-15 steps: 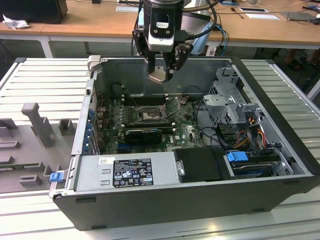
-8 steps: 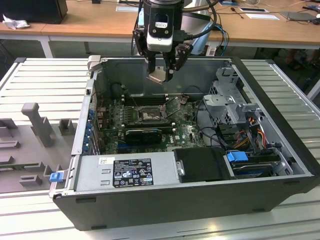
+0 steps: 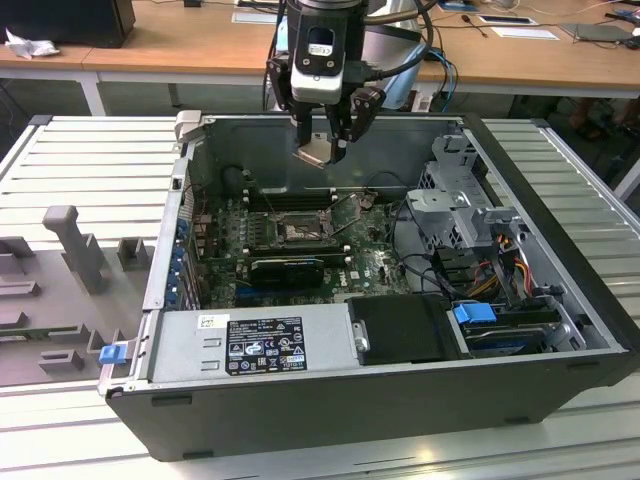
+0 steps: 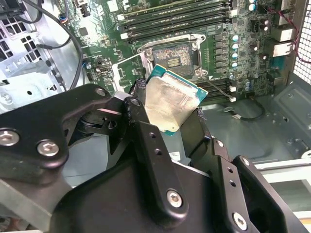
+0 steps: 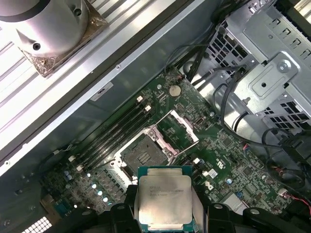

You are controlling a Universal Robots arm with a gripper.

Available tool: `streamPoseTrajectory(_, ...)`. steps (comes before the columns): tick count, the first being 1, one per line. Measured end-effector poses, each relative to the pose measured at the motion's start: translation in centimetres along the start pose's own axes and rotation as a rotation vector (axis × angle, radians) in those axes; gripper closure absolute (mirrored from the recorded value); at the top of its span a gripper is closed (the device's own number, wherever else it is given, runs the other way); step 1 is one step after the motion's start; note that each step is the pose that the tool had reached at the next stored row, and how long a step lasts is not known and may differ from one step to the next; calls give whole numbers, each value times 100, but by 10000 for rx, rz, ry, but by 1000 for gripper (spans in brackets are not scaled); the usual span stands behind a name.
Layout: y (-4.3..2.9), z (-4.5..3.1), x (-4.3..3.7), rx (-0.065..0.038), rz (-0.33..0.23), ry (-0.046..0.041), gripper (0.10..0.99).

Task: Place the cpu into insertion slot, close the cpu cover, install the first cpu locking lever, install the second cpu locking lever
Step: 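Place the cpu into insertion slot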

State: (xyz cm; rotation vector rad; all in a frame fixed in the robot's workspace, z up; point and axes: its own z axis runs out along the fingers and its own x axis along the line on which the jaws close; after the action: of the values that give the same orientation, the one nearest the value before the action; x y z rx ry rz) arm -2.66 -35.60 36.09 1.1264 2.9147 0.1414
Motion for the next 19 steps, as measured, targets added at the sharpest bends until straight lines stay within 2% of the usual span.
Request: streamPoseTrajectory(19, 0, 1, 0, -16, 797, -71, 561)
